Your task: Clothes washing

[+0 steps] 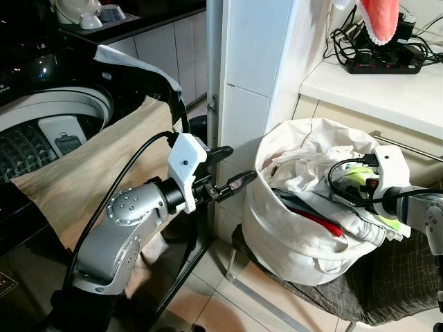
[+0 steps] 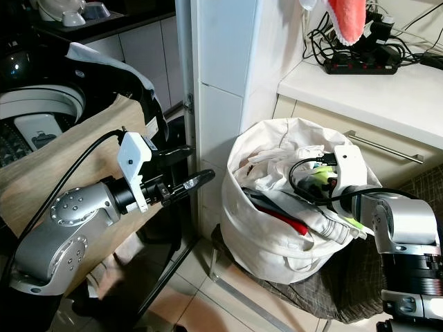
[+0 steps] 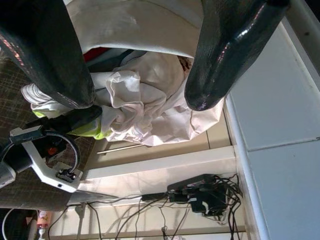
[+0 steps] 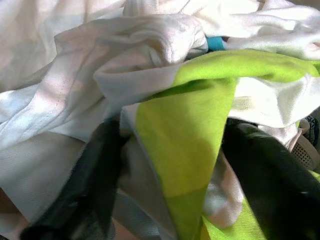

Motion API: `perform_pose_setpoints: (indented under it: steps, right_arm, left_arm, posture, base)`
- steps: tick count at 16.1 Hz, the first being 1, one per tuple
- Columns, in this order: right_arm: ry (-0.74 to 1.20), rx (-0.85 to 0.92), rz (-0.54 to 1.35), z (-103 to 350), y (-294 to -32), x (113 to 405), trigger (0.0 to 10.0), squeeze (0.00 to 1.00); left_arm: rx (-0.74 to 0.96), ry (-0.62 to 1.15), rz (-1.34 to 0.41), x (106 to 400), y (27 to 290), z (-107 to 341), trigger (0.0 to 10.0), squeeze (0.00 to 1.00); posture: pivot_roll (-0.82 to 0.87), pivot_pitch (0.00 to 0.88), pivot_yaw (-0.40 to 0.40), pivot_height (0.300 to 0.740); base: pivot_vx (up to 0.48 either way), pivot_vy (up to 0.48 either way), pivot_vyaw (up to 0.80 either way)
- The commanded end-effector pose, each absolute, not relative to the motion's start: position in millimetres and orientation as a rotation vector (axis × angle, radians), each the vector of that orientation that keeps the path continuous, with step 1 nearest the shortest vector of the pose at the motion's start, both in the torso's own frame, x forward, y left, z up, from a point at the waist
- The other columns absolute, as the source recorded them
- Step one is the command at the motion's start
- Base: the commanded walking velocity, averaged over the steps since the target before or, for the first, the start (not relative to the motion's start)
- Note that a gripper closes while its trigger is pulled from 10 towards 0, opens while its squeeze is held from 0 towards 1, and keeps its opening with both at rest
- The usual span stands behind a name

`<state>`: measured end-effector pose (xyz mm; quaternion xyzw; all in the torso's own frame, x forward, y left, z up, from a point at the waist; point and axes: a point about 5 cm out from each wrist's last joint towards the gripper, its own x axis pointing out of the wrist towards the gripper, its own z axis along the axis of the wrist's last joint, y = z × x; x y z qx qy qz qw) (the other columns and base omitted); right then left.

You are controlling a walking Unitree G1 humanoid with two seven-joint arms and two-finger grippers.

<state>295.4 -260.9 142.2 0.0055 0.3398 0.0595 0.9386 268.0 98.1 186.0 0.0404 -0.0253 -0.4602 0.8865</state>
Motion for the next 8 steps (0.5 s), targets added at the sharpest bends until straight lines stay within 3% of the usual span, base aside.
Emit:
perform_pose_setpoints:
  steps: [1, 8]
  right_arm:
    - [0.668, 0.053, 0.110, 146.5, -264.7, 298.0, 0.0, 0.00]
    - [0.625, 0.045, 0.093, 150.3, -267.2, 299.8, 0.0, 0.00]
  left_arm:
    - [0.092, -0.047, -0.952, 270.3, 97.3, 186.7, 10.0, 0.00]
    - [0.094, -0.043, -0.953, 270.0, 96.9, 185.5, 10.0, 0.00]
  posture:
    - [-0.04, 0.000, -0.003, 0.740]
    - [-0.04, 0.000, -0.002, 0.740]
  base:
    - [0.000, 0.000, 0.00]
    - [0.000, 0.000, 0.00]
